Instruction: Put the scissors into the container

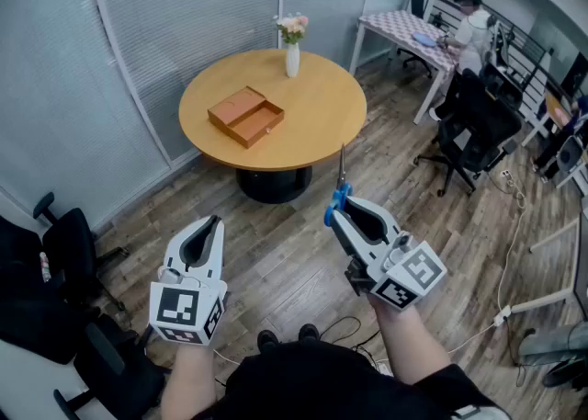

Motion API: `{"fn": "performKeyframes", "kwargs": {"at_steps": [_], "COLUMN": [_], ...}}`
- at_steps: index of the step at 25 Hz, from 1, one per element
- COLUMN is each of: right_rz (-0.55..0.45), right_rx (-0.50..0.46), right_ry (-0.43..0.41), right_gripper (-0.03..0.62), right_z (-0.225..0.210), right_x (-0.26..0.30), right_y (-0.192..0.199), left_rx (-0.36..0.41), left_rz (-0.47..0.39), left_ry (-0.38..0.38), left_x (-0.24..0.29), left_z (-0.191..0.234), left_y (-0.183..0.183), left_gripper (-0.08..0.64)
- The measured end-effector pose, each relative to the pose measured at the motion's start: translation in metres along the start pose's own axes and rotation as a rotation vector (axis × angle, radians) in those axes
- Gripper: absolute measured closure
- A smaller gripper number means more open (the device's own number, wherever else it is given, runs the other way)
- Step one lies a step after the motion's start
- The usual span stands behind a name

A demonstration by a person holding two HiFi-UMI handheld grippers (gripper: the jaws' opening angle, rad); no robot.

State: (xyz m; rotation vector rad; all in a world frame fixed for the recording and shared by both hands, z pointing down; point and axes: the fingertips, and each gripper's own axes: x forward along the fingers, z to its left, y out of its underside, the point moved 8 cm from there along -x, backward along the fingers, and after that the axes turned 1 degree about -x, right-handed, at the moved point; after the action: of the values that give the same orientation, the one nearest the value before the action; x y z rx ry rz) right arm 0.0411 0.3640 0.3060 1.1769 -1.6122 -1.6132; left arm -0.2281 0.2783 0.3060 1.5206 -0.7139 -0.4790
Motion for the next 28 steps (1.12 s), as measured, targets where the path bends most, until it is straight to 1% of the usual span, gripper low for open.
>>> {"fn": "performKeyframes", "kwargs": {"at_steps": [5, 11, 15, 18, 22, 28], "right_rz": [-0.01, -0.006, 0.0, -0.008, -0.02, -0.009], "right_rx": [0.031, 0.026, 0.02, 0.044, 0.035, 0.088], "right_ry": [0.028, 0.036, 0.025, -0.005, -0.037, -0.027], "right_gripper": [0.499, 0.499, 0.499, 0.497, 0.497, 0.497], "right_z": [-0.008, -0.012, -0.01, -0.01, -0.012, -0.034], "right_x": [-0.012, -0.022, -0.029, -0.036, -0.053, -0.074], "right_y": [0.004, 0.001, 0.005, 0.005, 0.0, 0.004], "left_rx": [-0.058, -0.082, -0.083, -0.083, -0.076, -0.089], "left_rz": [0.0, 0.005, 0.005, 0.013, 0.009, 0.023], "left_ry": [-0.007, -0.012, -0.005, 0.008, 0.011, -0.004], "left_x": [-0.002, 0.0, 0.007, 0.015, 0.019, 0.025], "left_z": [0.008, 0.005, -0.009, -0.025, -0.047, -0.064], "left_y": [0.008, 0.008, 0.008, 0.01, 0.011, 0.019], "left_gripper": [0.532, 0.532, 0.532, 0.532, 0.532, 0.532]}}
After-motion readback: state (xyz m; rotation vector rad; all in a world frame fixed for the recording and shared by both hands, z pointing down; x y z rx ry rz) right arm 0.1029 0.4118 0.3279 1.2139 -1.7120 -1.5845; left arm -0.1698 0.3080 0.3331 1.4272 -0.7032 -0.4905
